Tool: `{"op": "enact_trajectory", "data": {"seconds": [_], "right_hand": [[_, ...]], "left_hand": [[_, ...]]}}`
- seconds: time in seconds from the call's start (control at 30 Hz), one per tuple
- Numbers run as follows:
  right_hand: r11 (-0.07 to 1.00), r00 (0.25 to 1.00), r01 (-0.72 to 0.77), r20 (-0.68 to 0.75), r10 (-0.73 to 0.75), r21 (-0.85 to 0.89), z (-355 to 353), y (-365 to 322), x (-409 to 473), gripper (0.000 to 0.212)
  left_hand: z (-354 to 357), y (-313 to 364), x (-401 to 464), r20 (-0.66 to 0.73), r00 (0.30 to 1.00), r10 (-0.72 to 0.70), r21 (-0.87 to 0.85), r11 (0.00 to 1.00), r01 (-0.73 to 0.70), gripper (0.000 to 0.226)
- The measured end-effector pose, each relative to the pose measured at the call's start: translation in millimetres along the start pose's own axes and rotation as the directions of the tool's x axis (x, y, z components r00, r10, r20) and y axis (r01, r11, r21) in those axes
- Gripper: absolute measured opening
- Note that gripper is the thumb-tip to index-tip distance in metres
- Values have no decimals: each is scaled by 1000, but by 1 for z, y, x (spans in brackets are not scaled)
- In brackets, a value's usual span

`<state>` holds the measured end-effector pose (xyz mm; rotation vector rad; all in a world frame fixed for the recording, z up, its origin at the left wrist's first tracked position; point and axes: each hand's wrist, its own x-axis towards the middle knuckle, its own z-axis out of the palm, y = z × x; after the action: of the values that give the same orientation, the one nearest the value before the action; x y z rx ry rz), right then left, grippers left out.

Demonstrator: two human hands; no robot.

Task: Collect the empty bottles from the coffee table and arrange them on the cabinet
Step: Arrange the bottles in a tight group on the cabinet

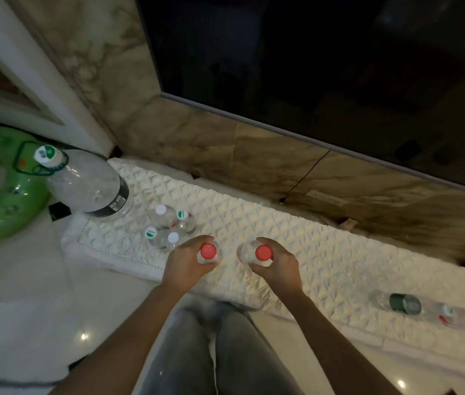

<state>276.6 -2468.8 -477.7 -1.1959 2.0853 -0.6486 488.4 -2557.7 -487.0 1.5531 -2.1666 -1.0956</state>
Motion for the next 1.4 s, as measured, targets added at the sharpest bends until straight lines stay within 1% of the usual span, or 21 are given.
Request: {"op": "enact_trajectory", "data": {"seconds": [0.07, 0.17, 0.23, 0.27, 0.3, 0.4, 0.47, 0.6, 0.83, 1.17, 1.3, 1.4], "right_hand": [[1000, 999, -30, -22, 30, -1, 7, -5, 3, 56], [1000, 998, -29, -58, 29, -11, 23, -11, 7, 52], [997, 995, -80, -54, 80, 4, 33, -18, 8, 53], [994, 992, -112, -51, 112, 15, 39, -21, 7, 54], [991, 989, -135, -54, 136, 25, 45, -23, 7, 55], [982, 980, -184, -76, 186, 38, 64, -27, 7, 56], [978, 974, -207, -88, 208, 29, 76, -30, 10, 55], [969, 966, -241, -86, 245, 52, 97, -29, 16, 56], [947, 944, -306, -100, 315, 101, 129, -9, 29, 58], [957, 954, -283, -85, 288, 66, 156, 25, 48, 58], [958, 960, -276, -28, 279, 72, 162, 32, 51, 58], [963, 965, -259, -28, 262, 72, 163, 34, 50, 56]], "left_hand": [[-4, -6, 9, 40, 999, -9, 7, 1000, 8, 57], [-6, -18, 22, 100, 995, 11, 15, 1000, -12, 58], [-8, -28, 30, 142, 990, 0, -17, 1000, 3, 60], [-8, -33, 34, 155, 988, 16, -21, 1000, -13, 60], [-8, -38, 38, 165, 985, 51, -12, 999, -50, 59], [-4, -53, 51, 211, 952, 224, 68, 968, -243, 56], [-1, -61, 59, 234, 934, 270, 107, 948, -301, 54], [8, -73, 68, 304, 917, 258, 105, 948, -301, 58], [35, -91, 84, 436, 875, 210, 123, 949, -289, 57], [68, -108, 97, 463, 861, 209, 205, 920, -333, 45], [72, -108, 101, 504, 849, 159, 250, 914, -319, 51], [72, -109, 102, 521, 838, 161, 283, 894, -347, 50]]}}
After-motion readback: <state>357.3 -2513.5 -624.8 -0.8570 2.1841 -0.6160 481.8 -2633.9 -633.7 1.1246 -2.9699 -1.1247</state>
